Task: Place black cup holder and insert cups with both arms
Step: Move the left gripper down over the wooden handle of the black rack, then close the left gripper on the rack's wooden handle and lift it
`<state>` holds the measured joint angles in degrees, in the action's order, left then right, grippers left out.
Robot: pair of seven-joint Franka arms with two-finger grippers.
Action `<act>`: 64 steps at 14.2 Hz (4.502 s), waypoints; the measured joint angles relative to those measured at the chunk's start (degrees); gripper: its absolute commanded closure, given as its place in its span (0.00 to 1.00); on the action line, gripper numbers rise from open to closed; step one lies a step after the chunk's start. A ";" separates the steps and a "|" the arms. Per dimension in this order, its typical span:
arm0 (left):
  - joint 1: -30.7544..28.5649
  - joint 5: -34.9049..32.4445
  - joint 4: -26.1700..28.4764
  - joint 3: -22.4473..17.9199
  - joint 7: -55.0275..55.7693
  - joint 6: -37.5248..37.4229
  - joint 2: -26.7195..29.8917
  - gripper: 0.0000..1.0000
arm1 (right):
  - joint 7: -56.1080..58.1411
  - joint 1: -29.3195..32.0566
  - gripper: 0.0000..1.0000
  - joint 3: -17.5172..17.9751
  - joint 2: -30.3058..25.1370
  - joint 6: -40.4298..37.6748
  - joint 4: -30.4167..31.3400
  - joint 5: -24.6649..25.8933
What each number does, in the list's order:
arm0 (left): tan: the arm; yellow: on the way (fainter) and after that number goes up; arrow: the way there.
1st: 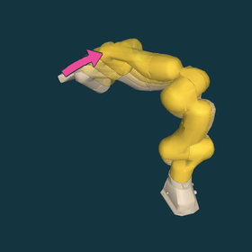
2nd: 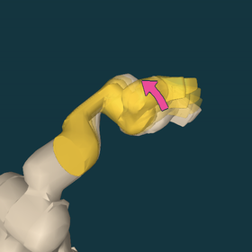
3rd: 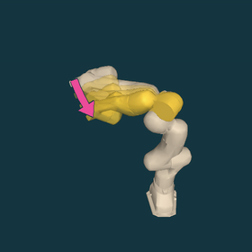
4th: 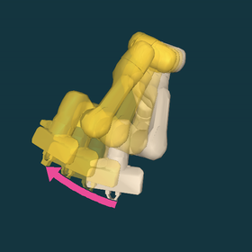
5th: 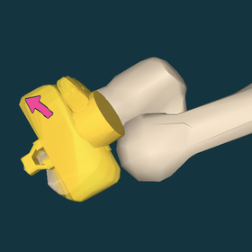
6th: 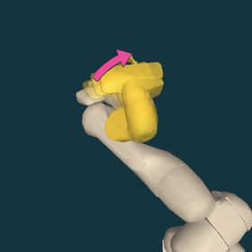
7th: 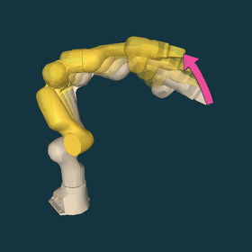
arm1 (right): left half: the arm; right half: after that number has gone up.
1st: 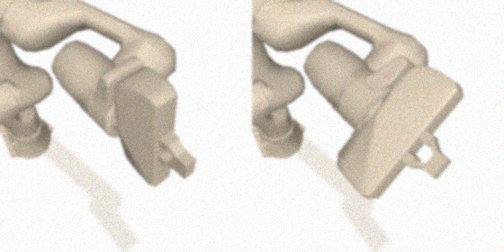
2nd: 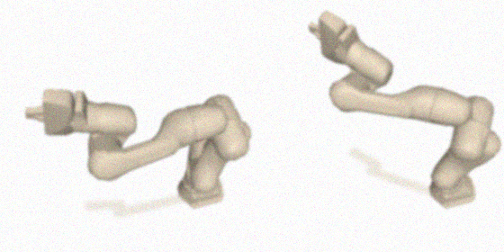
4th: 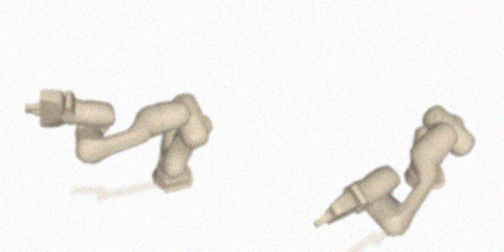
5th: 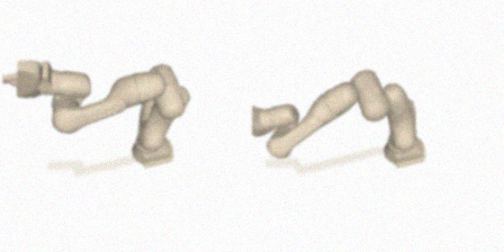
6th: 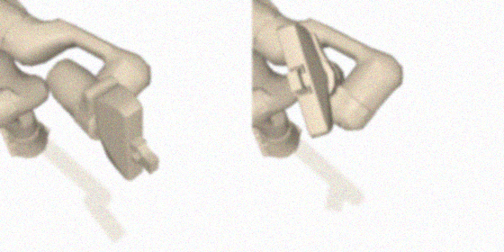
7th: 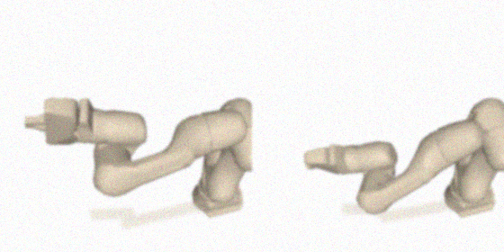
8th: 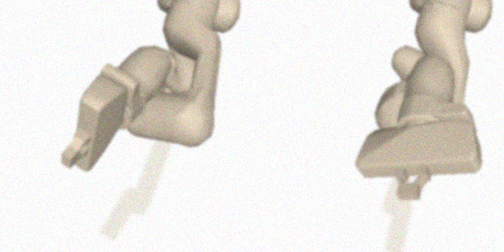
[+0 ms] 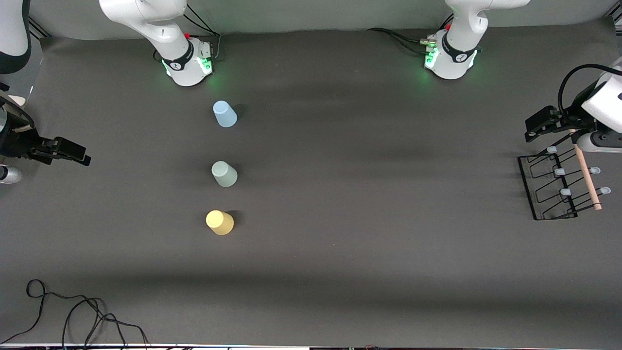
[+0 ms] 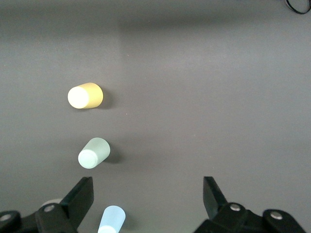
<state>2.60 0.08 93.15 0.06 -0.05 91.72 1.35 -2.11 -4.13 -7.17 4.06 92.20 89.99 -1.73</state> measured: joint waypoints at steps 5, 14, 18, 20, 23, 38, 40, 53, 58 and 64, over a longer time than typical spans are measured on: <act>-1.65 -0.67 0.00 -1.59 -0.63 -0.05 0.01 0.00 | 0.00 0.03 0.00 -0.05 0.00 0.00 0.00 0.00; -18.92 -3.75 1.57 -3.49 -19.24 -0.47 -0.09 0.00 | -0.04 0.06 0.00 -0.72 0.02 -0.03 0.02 0.00; -21.24 -3.79 5.46 -3.48 -20.65 3.84 -0.31 0.00 | -0.04 -0.04 0.00 -0.67 0.29 -0.04 0.04 0.00; -22.11 -3.82 9.67 -3.48 -20.97 8.62 -0.75 0.00 | -0.04 -0.07 0.00 -0.62 0.47 -0.04 0.05 0.00; -23.42 -3.84 14.99 -3.48 -21.26 15.19 -2.45 0.00 | -0.04 -0.09 0.00 -0.61 0.55 -0.04 0.05 0.00; -24.59 -3.85 23.83 -2.69 -21.90 30.09 -10.82 0.01 | -0.04 -0.10 0.00 -0.61 0.55 -0.05 0.06 0.00; -24.62 -3.85 24.08 -2.73 -22.21 31.04 -11.59 0.02 | -0.04 -0.10 0.00 -0.61 0.55 -0.05 0.06 0.00; -25.68 -3.84 23.62 -2.94 -23.12 31.68 -12.49 1.00 | -0.04 -0.10 0.00 -0.61 0.55 -0.05 0.06 0.00; -25.36 -1.02 15.05 -2.30 -22.85 23.76 -11.82 1.00 | -0.04 -0.10 0.00 -0.61 0.55 -0.05 0.06 0.00; -12.77 0.43 3.93 -0.36 -10.14 12.75 -10.98 1.00 | -0.04 -0.10 0.00 -0.61 0.55 -0.05 0.06 0.00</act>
<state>-10.17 0.51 97.09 -0.30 -10.20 104.47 -9.63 -2.15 -4.23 -7.78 4.61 92.15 90.05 -1.73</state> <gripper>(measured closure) 0.841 0.000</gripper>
